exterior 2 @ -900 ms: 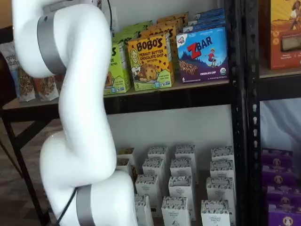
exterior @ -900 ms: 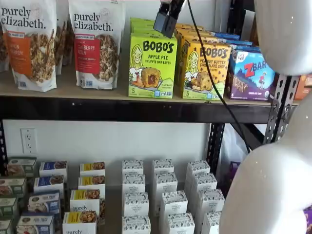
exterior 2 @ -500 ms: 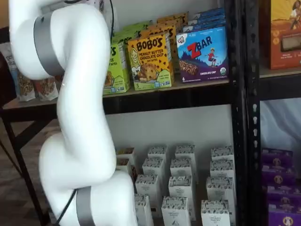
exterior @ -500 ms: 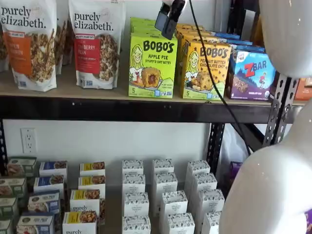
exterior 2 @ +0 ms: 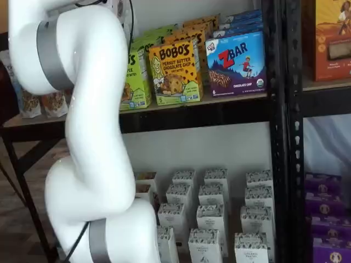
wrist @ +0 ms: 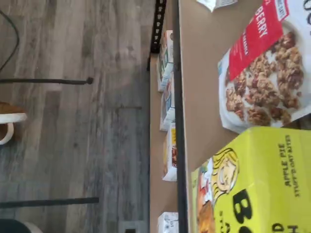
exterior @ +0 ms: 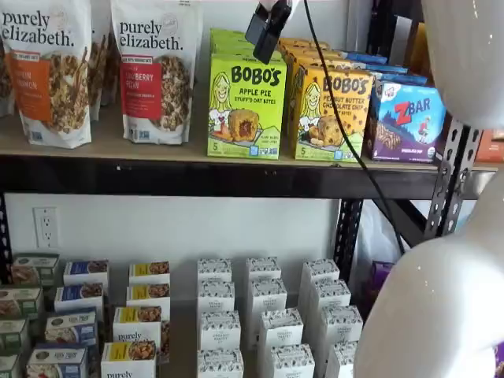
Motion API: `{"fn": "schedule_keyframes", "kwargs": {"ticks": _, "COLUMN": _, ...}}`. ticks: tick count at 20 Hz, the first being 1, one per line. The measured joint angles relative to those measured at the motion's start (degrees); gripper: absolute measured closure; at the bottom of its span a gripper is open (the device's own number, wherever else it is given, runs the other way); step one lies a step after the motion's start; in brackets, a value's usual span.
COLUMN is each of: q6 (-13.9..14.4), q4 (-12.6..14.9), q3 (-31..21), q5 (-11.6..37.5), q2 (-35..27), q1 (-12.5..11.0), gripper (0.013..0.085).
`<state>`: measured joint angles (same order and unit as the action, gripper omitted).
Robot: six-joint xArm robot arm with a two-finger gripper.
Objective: Pick the green box on the top shelf, the fourth from the left
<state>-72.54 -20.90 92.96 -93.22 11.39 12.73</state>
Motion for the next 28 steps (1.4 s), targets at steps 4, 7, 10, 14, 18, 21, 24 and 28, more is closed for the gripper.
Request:
{"fn": "schedule_keyframes", "kwargs": {"ticks": 4, "q6": 0.0, "q4": -0.04, "q3": -0.71, "q5": 2.91, "q2": -0.11, "q1": 0.26, "gripper": 0.013}}
{"fn": "schedule_keyframes", "kwargs": {"ticks": 7, "q6": -0.11, "q4": 0.1, "q3": 0.16, "q5": 3.75, "q2": -1.27, "q1": 0.26, "gripper": 0.013}}
{"fn": "schedule_keyframes", "kwargs": {"ticks": 10, "q6": -0.2, "q4": 0.88, "q3": 1.43, "q5": 3.73, "q2": -2.67, "q1": 0.32, "gripper": 0.013}}
{"fn": "schedule_keyframes", "kwargs": {"ticks": 14, "q6": -0.18, "q4": 2.27, "q3": 2.07, "q5": 3.7, "q2": -3.77, "q1": 0.74, "gripper": 0.013}}
{"fn": "schedule_keyframes", "kwargs": {"ticks": 18, "q6": -0.18, "q4": 3.33, "q3": 0.95, "q5": 4.88, "q2": -4.18, "q1": 1.34, "gripper": 0.013}}
{"fn": "schedule_keyframes", "kwargs": {"ticks": 21, "q6": -0.13, "q4": 3.75, "q3": 0.13, "q5": 5.77, "q2": -4.34, "q1": 1.74, "gripper": 0.013}}
{"fn": "schedule_keyframes", "kwargs": {"ticks": 24, "q6": 0.04, "q4": 4.23, "q3": 0.07, "q5": 5.7, "q2": -4.76, "q1": 2.13, "gripper": 0.013}}
{"fn": "schedule_keyframes", "kwargs": {"ticks": 28, "q6": 0.54, "q4": 5.22, "q3": -0.16, "q5": 5.66, "q2": -5.23, "q1": 2.95, "gripper": 0.013}}
